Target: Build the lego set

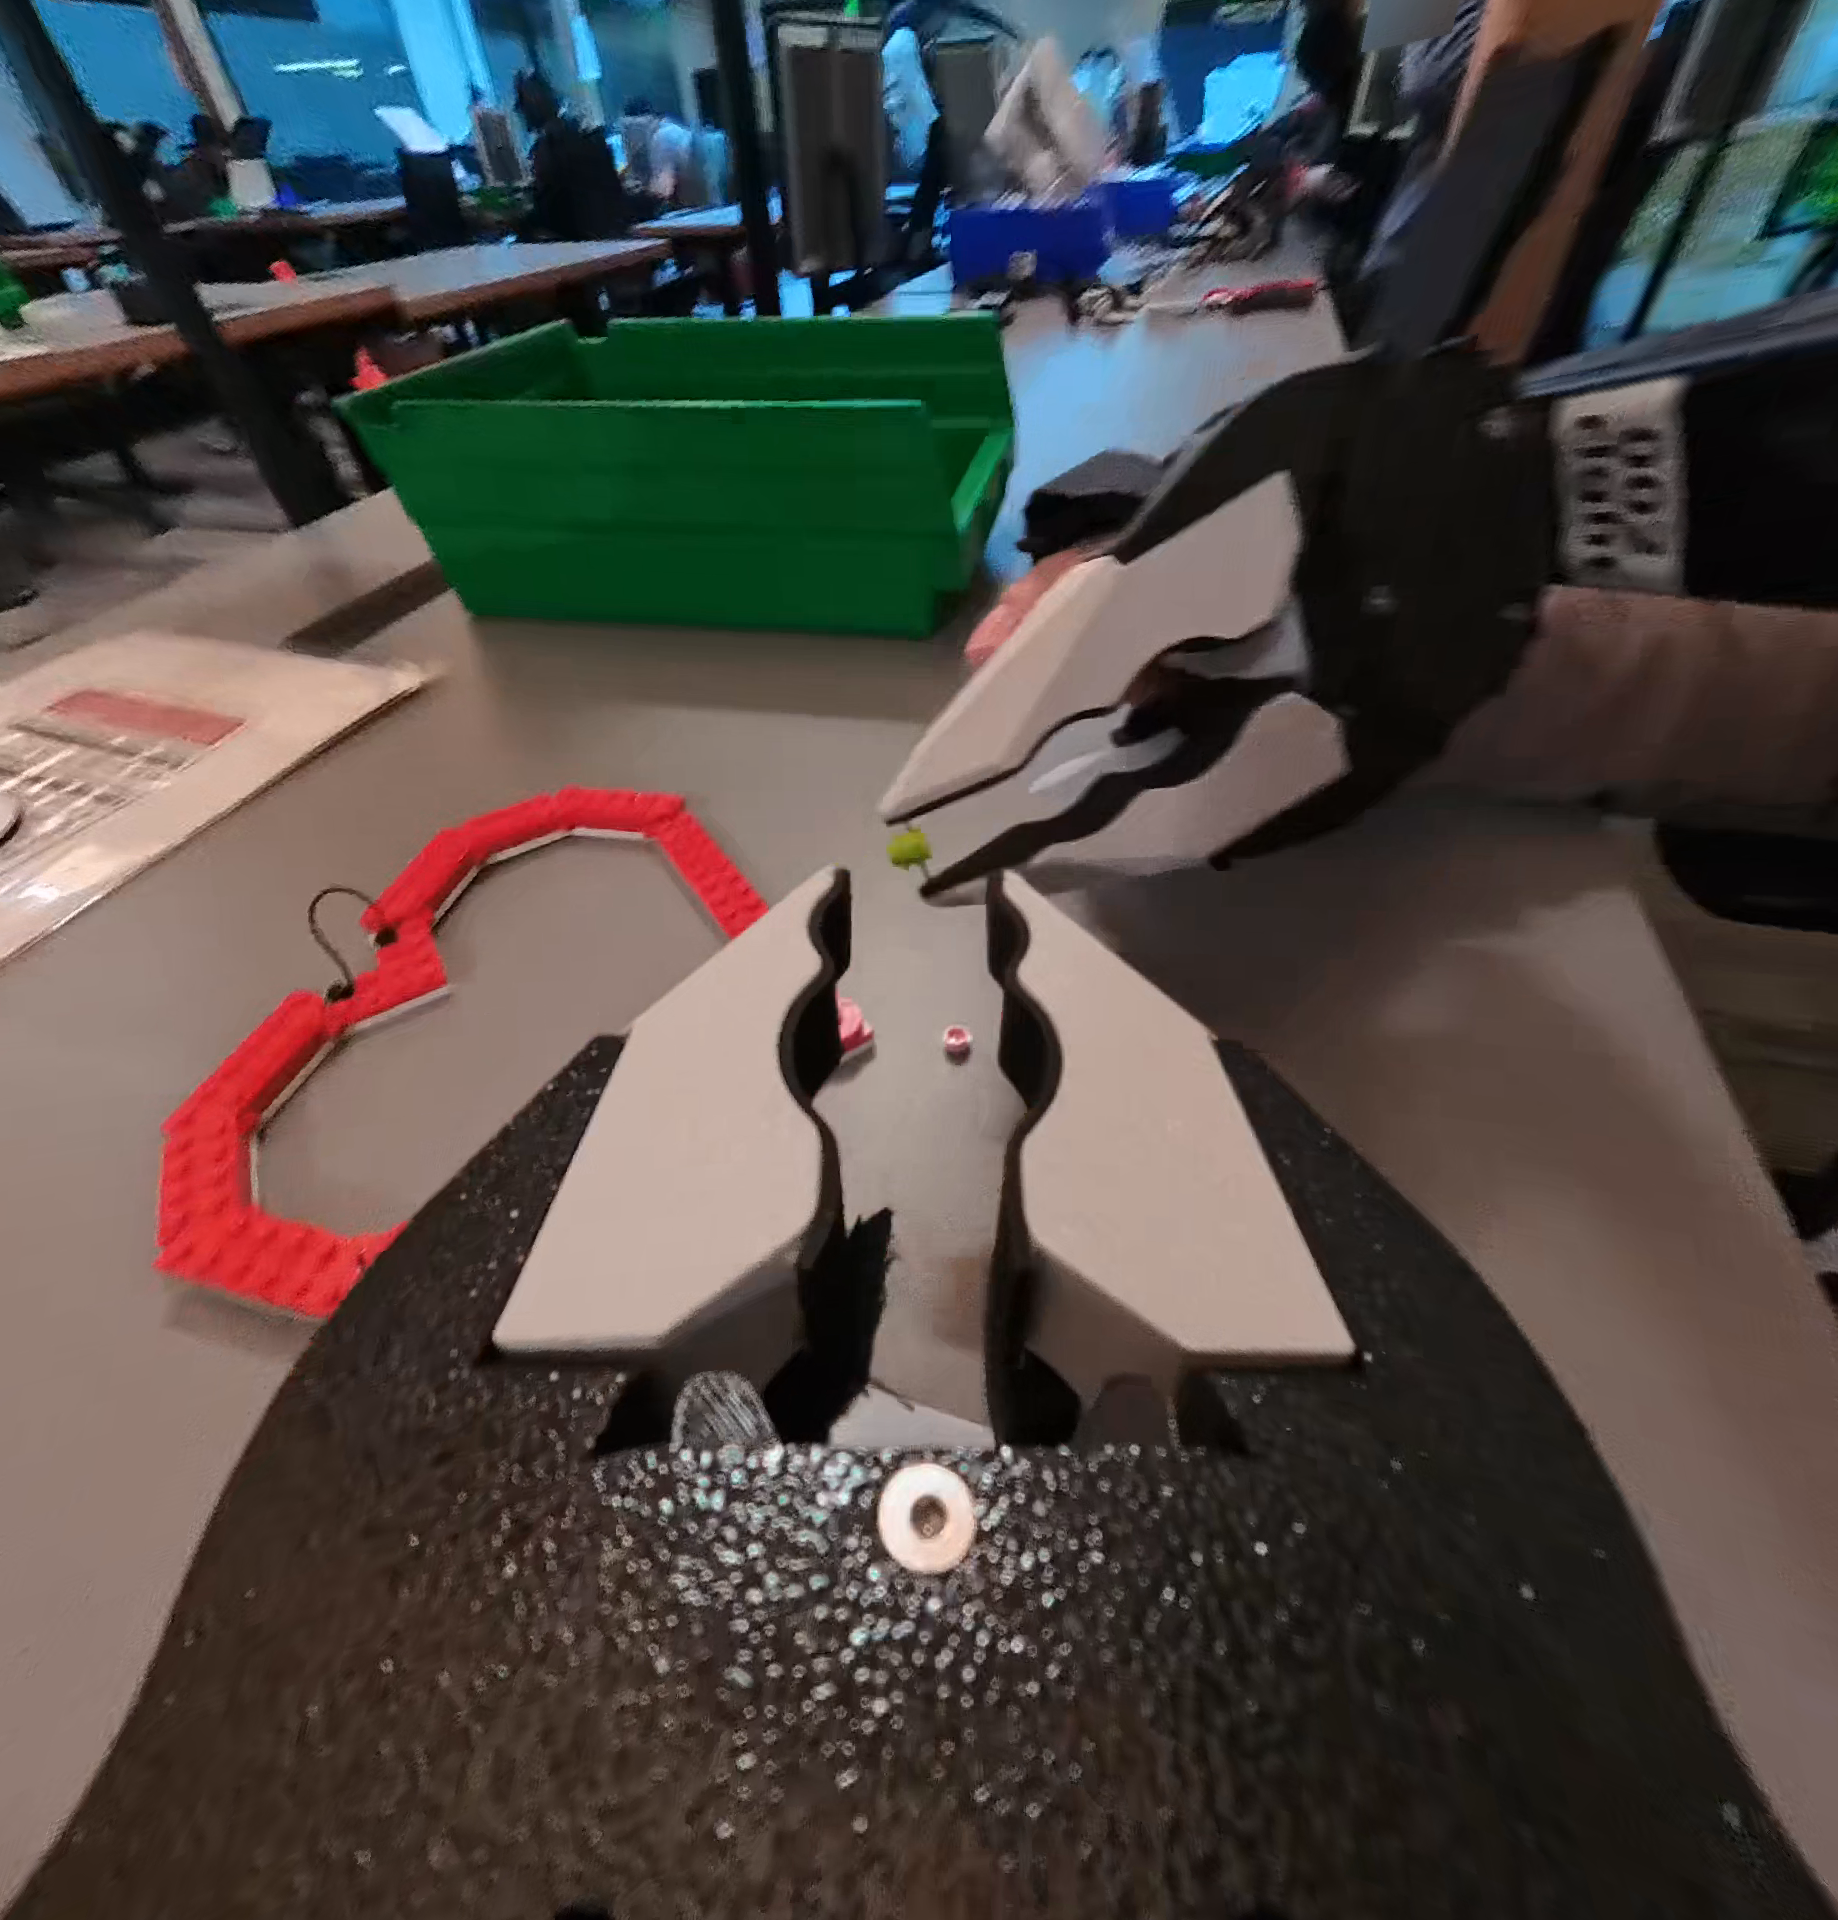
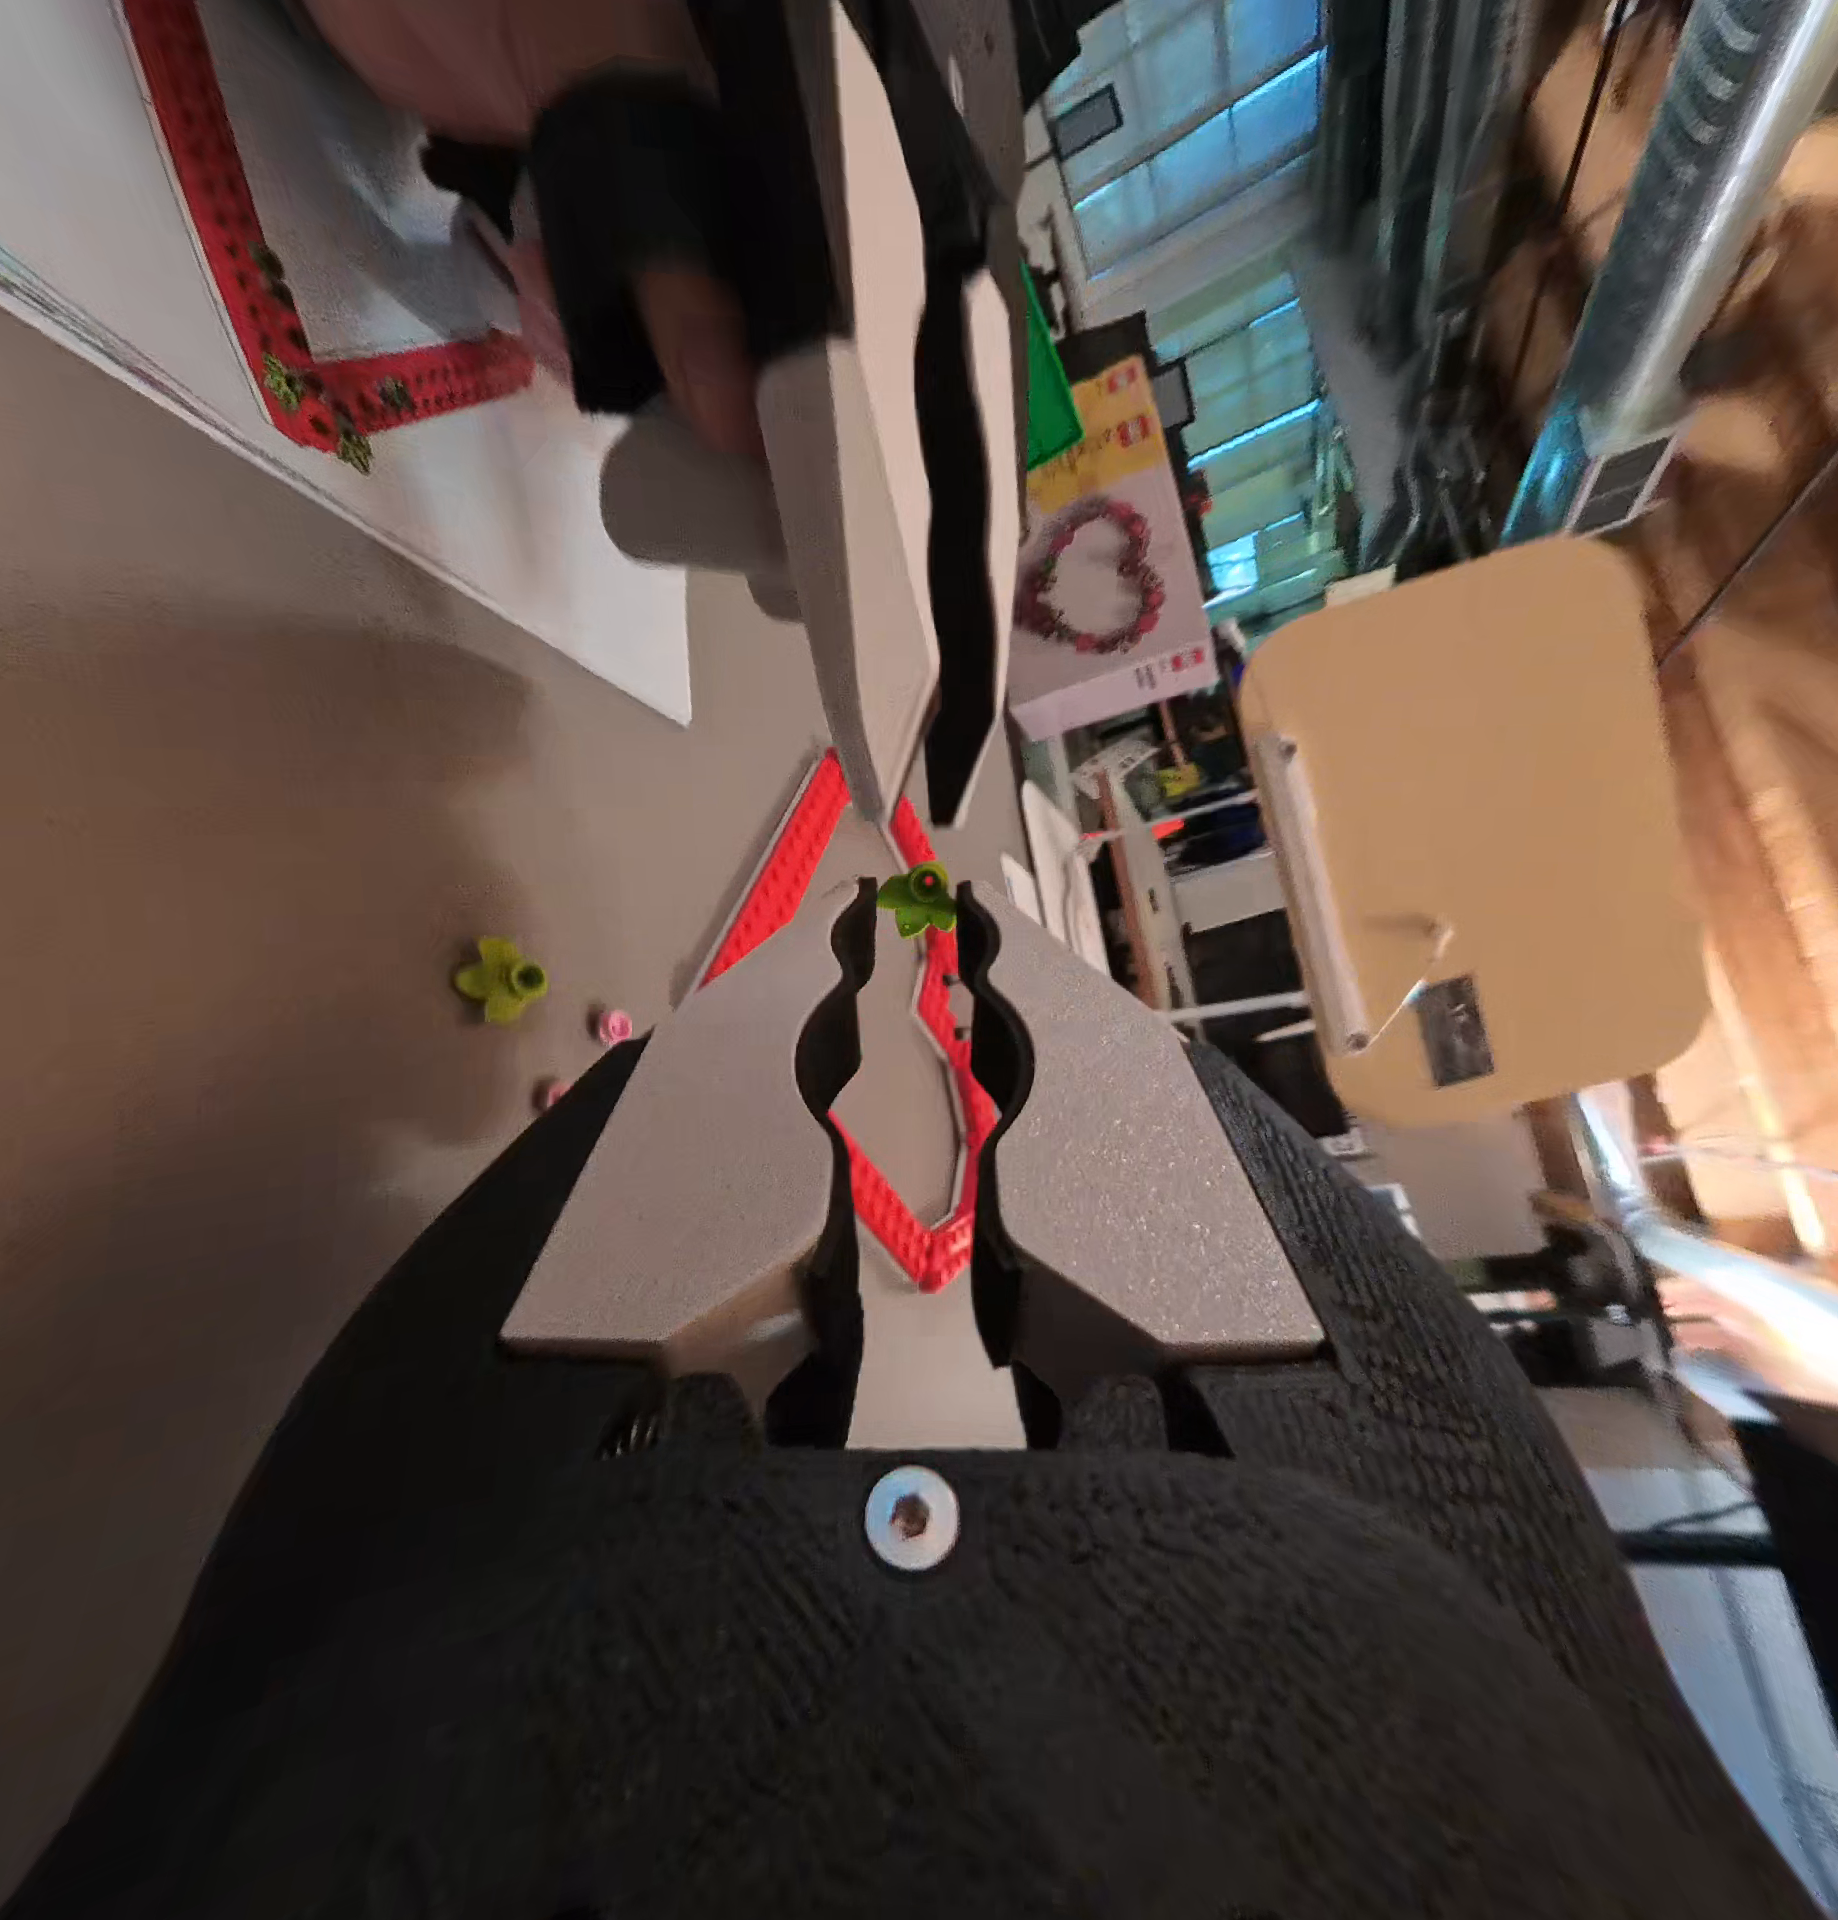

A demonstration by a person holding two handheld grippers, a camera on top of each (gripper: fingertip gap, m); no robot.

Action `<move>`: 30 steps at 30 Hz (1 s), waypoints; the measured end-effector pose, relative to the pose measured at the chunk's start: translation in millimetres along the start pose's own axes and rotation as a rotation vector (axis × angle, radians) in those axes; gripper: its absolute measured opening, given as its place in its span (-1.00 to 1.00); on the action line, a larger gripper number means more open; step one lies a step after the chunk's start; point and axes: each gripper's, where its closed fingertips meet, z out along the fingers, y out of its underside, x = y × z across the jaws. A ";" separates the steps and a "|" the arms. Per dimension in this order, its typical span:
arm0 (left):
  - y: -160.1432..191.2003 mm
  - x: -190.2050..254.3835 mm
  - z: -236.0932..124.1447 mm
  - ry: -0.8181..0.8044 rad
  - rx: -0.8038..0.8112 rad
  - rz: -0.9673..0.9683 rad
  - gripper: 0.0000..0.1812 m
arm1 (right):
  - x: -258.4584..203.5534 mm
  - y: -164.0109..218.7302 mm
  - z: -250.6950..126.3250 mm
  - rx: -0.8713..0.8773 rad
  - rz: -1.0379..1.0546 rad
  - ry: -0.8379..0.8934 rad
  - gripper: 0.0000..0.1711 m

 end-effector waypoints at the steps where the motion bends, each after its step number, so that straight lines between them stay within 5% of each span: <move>1: 1.9 -2.3 0.7 -0.020 -0.006 0.003 -0.74 | -0.1 -4.8 1.8 0.008 -0.019 0.020 -0.84; 19: 10.4 1.6 0.9 0.112 -0.019 -0.091 -0.95 | -7.7 -14.2 4.2 0.036 -0.076 0.044 -0.84; 21: 8.3 0.4 -1.2 0.124 0.000 -0.090 -0.96 | -6.6 -17.3 2.5 0.084 0.033 0.015 -0.83; 25: -12.0 3.0 -12.5 0.179 0.140 -0.061 -0.97 | 16.2 -33.3 -8.9 0.321 0.592 -0.082 -0.68; 30: -31.0 11.7 -25.7 0.264 0.268 -0.062 -0.97 | 21.0 -43.9 -13.3 0.475 0.943 -0.263 -0.86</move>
